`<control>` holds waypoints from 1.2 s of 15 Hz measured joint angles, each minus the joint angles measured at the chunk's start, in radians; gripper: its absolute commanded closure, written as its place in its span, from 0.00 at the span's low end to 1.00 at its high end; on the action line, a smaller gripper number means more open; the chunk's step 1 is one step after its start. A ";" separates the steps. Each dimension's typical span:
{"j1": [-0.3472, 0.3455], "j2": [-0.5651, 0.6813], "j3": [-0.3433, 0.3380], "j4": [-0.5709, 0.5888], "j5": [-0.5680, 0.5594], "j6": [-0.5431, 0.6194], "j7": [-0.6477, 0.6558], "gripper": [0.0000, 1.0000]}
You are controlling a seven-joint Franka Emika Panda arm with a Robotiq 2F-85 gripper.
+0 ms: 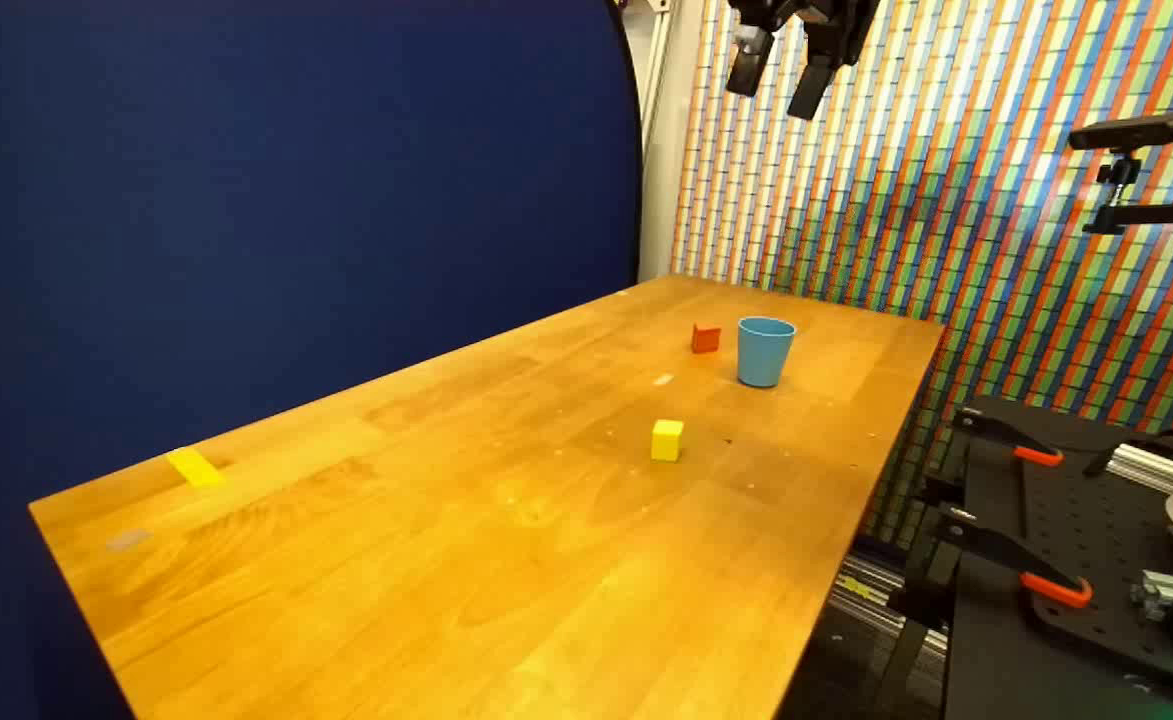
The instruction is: Put the yellow block in the blue cup
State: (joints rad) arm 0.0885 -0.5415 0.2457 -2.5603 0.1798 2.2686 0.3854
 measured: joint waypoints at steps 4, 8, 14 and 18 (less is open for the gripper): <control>0.000 -0.002 0.000 0.009 0.000 0.001 0.000 0.00; -0.001 0.003 0.000 0.006 0.000 0.000 0.005 0.00; -0.004 0.237 0.000 0.006 -0.003 0.094 0.028 0.00; -0.002 0.497 -0.001 0.042 -0.010 0.269 0.029 0.00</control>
State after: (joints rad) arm 0.0870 -0.0444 0.2450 -2.5179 0.1697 2.5374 0.4142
